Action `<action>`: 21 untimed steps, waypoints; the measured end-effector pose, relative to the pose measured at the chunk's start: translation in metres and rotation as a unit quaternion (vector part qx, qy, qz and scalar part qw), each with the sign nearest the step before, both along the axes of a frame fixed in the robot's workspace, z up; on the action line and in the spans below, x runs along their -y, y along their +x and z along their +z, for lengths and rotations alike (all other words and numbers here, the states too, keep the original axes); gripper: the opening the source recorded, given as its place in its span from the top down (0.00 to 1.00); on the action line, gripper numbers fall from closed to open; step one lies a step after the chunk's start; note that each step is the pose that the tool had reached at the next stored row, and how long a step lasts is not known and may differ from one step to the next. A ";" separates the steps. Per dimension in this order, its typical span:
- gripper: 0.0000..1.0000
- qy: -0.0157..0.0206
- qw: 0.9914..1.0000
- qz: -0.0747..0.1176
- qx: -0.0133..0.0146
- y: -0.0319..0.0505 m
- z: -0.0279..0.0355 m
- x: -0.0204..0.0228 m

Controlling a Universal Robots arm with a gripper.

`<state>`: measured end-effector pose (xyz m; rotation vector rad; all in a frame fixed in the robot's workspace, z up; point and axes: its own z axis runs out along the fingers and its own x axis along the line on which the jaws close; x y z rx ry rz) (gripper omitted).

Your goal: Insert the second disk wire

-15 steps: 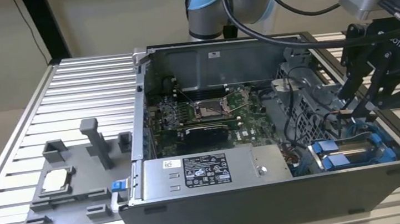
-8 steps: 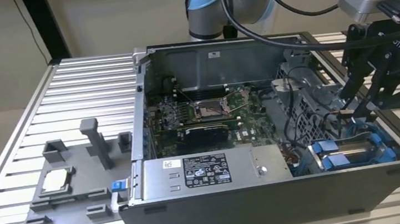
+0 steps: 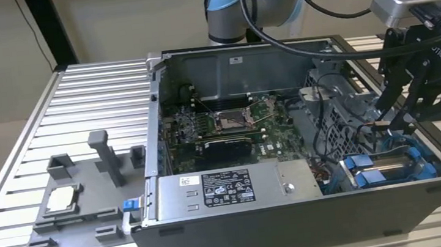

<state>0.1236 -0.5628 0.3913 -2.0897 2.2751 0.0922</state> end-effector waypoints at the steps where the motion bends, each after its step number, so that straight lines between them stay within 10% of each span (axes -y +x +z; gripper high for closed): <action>1: 0.00 0.000 1.000 -0.005 0.000 0.0000 -0.0006 -0.0001; 21: 0.00 -0.001 0.999 -0.044 0.002 0.0000 -0.0159 -0.0076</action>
